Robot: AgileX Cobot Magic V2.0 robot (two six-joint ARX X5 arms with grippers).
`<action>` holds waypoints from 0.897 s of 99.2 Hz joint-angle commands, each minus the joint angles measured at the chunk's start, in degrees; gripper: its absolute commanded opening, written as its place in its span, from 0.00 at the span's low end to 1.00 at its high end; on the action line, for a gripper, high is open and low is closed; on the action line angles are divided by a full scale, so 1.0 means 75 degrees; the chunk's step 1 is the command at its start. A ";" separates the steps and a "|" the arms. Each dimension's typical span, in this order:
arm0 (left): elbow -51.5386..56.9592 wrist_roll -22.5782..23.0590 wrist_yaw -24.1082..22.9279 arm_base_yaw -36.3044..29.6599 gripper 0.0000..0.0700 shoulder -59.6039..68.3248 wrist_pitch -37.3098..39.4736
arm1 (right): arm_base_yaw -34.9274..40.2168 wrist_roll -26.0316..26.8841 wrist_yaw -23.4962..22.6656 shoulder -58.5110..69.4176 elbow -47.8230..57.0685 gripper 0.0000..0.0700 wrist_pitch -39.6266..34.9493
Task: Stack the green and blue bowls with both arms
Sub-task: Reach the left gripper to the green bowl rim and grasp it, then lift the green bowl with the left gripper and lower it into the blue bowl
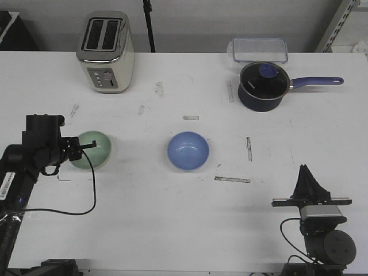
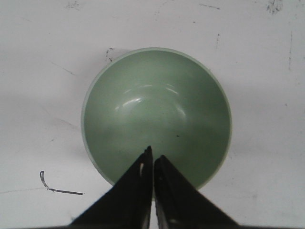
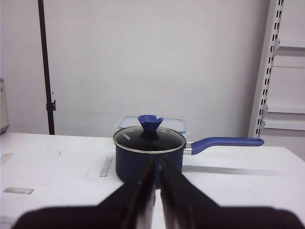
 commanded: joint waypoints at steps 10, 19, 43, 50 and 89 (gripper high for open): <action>0.0417 -0.0396 0.0833 0.0819 0.00 0.0600 -0.0353 | 0.0006 0.0096 0.0000 -0.0003 0.0035 0.02 0.0082; 0.0446 -0.0402 0.1434 0.1288 0.00 0.0822 -0.0527 | 0.0006 0.0096 0.0000 -0.0003 0.0035 0.02 0.0079; 0.0446 -0.0201 0.1696 0.2113 0.10 0.1177 -0.0720 | 0.0006 0.0096 0.0000 -0.0003 0.0035 0.02 0.0082; 0.0446 -0.0166 0.1696 0.2200 0.29 0.1271 -0.0717 | 0.0006 0.0096 0.0000 -0.0003 0.0035 0.02 0.0082; 0.0446 -0.0122 0.1705 0.2200 0.48 0.2238 -0.0236 | 0.0006 0.0096 0.0000 -0.0003 0.0035 0.02 0.0079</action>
